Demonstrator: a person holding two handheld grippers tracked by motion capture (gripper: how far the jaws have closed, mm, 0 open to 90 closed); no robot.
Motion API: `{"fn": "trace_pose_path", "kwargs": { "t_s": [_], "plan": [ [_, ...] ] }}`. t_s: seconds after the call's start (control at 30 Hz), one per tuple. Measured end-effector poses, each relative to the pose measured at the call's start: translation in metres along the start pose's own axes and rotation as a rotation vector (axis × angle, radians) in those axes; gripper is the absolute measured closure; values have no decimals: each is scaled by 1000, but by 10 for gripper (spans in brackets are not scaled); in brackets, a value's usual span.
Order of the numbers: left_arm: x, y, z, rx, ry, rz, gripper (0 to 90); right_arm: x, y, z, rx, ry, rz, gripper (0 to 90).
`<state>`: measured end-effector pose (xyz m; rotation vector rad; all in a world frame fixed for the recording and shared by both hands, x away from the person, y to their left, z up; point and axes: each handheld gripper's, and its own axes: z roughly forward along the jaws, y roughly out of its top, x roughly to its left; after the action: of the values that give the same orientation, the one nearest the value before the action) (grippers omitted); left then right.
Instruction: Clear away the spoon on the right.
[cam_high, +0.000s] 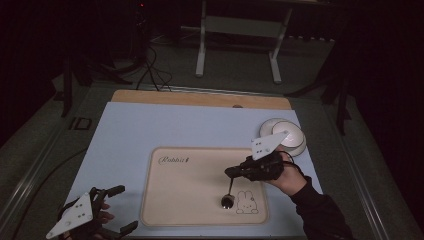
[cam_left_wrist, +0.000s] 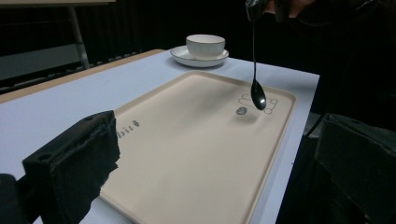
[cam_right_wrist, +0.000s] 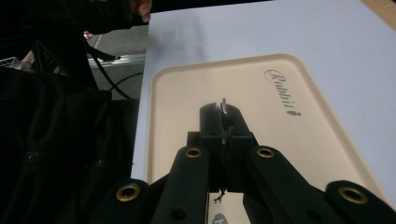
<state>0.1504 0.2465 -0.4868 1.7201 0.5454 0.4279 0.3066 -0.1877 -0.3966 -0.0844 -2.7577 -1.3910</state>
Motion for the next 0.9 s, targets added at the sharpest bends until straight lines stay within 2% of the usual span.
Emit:
{"fn": "trace_pose_path", "kwargs": {
  "t_s": [0.17,0.33,0.5,0.67,0.7,0.9],
  "plan": [
    [0,0,0,0,1,-1,0,-1,-3,11,-1,28,2,894],
    [0,0,0,3,1,3,0,-2,-4,22,23,53,-3,893],
    [0,0,0,-1,1,-2,0,-4,-5,30,31,59,-5,892],
    [-1,0,0,-1,-1,1,0,-8,-4,32,39,55,6,887],
    [0,0,0,-2,-1,1,0,-10,-5,33,42,38,4,875],
    [0,0,0,-2,-4,-2,0,-17,-9,33,45,20,29,834]
  ]
}}
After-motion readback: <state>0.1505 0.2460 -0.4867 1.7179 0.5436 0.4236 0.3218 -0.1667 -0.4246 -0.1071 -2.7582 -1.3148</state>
